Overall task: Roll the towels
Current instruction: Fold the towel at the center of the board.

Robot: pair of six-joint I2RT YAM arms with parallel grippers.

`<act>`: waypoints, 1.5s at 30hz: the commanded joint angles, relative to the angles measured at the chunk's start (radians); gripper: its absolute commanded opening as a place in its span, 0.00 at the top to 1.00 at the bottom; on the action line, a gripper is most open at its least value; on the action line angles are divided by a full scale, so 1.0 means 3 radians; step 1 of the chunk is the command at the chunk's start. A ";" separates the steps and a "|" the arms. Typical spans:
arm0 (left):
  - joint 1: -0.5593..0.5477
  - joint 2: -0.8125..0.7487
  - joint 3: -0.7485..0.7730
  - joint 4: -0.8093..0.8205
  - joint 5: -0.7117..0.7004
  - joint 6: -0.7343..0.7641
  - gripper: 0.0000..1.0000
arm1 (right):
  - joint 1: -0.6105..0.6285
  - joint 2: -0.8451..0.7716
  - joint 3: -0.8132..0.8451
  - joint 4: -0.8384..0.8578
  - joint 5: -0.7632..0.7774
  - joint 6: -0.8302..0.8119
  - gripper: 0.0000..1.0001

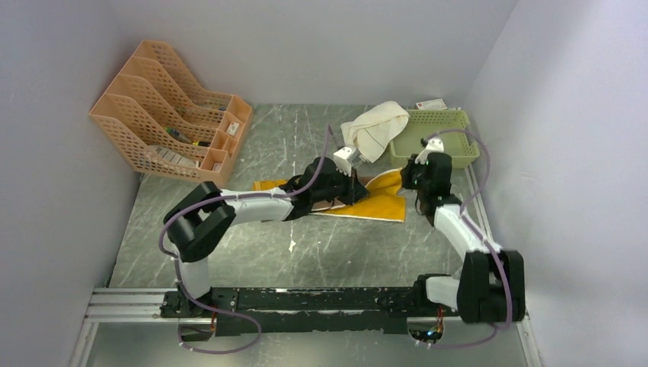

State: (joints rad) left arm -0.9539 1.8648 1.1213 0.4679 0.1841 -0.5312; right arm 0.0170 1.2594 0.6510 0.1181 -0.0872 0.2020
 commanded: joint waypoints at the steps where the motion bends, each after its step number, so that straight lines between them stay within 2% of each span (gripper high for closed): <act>1: 0.0133 -0.0292 -0.0168 -0.0227 -0.0271 0.0057 0.93 | 0.0196 -0.0725 -0.0709 0.0202 -0.0276 -0.0065 1.00; 3: 0.0175 -0.0328 -0.0255 -0.0218 -0.0251 0.0039 0.93 | 0.0229 -0.1055 -0.0980 0.0224 -0.0179 -0.0019 0.99; 6: 0.0200 -0.0350 -0.0291 -0.0291 -0.0230 0.0063 0.93 | 0.0262 -0.1577 -0.1074 0.0143 0.0119 0.0078 0.72; 12: 0.0251 -0.0415 -0.0283 -0.0472 -0.0308 0.0168 0.93 | 0.0278 -0.1263 -0.0677 -0.0205 0.0139 0.0112 0.65; 15: 0.0316 -0.0530 -0.0353 -0.0609 -0.0401 0.0178 0.93 | 0.0307 -0.1332 -0.0655 -0.0127 0.0209 0.0169 0.62; 16: 0.0353 -0.0570 -0.0399 -0.0626 -0.0423 0.0169 0.93 | 0.0311 -0.1417 -0.0698 -0.0051 0.0265 0.0203 0.57; 17: 0.0398 -0.0609 -0.0451 -0.0639 -0.0430 0.0148 0.93 | 0.0309 -0.1515 -0.0752 0.0035 0.0303 0.0235 0.51; 18: 0.0448 -0.0643 -0.0494 -0.0658 -0.0416 0.0132 0.93 | 0.0311 -0.1597 -0.0812 0.0110 0.0344 0.0281 0.41; 19: 0.0492 -0.0670 -0.0532 -0.0676 -0.0387 0.0121 0.93 | 0.0316 -0.1660 -0.0861 0.0178 0.0380 0.0336 0.19; 20: 0.0531 -0.0688 -0.0561 -0.0684 -0.0349 0.0118 0.93 | 0.0316 -0.1692 -0.0894 0.0214 0.0417 0.0414 0.03; 23: 0.0565 -0.0695 -0.0529 -0.0720 -0.0214 0.0200 0.92 | 0.0311 -0.1548 -0.0828 0.0139 0.0413 0.0731 0.00; 25: 0.0562 -0.0631 -0.0384 -0.0799 -0.0025 0.0308 0.90 | 0.0290 -0.1301 -0.0614 -0.0188 0.0351 0.1090 0.00; 27: 0.0557 -0.0542 -0.0206 -0.0891 0.0213 0.0389 0.87 | 0.0123 -0.0996 -0.0371 -0.0368 -0.0145 0.1329 0.00; 30: 0.0536 -0.0439 0.0000 -0.0976 0.0233 0.0500 0.84 | -0.0276 -0.0658 -0.0195 -0.0291 -0.1003 0.1749 0.00; 33: 0.0535 -0.0318 0.0245 -0.1063 0.0180 0.0474 0.79 | -0.0593 -0.0660 -0.0202 -0.0143 -0.1289 0.2286 0.00; 35: 0.0527 -0.0200 0.0483 -0.1183 0.0308 0.0435 0.74 | -0.0891 -0.0708 -0.0200 -0.0210 -0.1385 0.2765 0.00; 36: 0.0503 -0.0152 0.0570 -0.1178 0.0432 0.0465 0.71 | -0.1019 -0.0702 -0.0183 -0.0317 -0.1428 0.2962 0.00; 38: 0.0320 -0.0151 0.0593 -0.1006 0.0533 0.0883 0.58 | -0.1250 -0.0643 -0.0110 -0.0667 -0.1541 0.3245 0.00; 41: -0.0109 -0.0278 0.0417 -0.0763 0.0012 0.1851 0.38 | -0.1486 -0.0508 0.0082 -0.1373 -0.1662 0.3276 0.00; 44: -0.0141 -0.0159 0.0545 -0.0837 0.0183 0.2171 0.33 | -0.1569 -0.0491 0.0148 -0.1900 -0.1582 0.3247 0.00; 45: -0.0139 -0.0120 0.0580 -0.0841 0.0257 0.2298 0.22 | -0.1594 -0.0531 0.0089 -0.1916 -0.1607 0.3273 0.00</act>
State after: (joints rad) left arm -0.9737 1.8088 1.2633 0.1886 0.2310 -0.0910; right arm -0.4339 1.1103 0.6735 -0.2276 -0.5190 1.1122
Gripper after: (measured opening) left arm 0.663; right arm 0.996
